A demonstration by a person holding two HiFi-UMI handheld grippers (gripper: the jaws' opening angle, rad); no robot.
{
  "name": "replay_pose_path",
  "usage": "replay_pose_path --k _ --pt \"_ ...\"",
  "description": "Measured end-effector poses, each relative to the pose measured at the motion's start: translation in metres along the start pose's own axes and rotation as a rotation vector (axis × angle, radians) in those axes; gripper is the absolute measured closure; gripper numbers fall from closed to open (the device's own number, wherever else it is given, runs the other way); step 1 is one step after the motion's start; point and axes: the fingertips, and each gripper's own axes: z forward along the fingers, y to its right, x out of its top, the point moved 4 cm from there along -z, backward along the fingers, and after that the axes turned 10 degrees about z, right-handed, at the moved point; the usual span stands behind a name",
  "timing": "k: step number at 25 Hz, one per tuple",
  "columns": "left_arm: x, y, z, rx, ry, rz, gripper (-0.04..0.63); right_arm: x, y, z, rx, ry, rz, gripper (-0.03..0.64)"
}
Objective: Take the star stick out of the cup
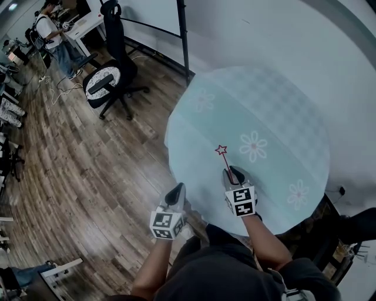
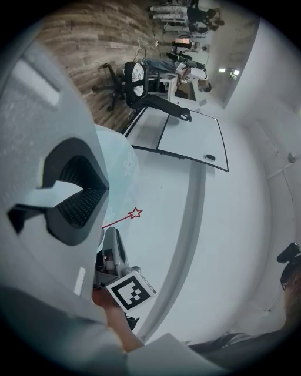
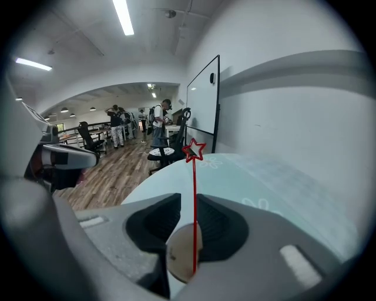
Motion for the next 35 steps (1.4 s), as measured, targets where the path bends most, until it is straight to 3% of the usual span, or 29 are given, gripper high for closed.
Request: replay_pose_path --k 14,26,35 --pt "-0.012 -0.009 0.001 0.024 -0.034 -0.021 0.592 0.003 0.006 0.021 -0.007 -0.032 -0.006 0.535" --pt "-0.017 -0.003 0.005 0.012 -0.053 0.000 0.591 -0.002 0.007 0.022 0.018 -0.044 -0.025 0.594" --pt "-0.014 0.004 0.008 -0.001 -0.054 0.003 0.592 0.000 0.005 0.018 0.020 -0.031 -0.032 0.595"
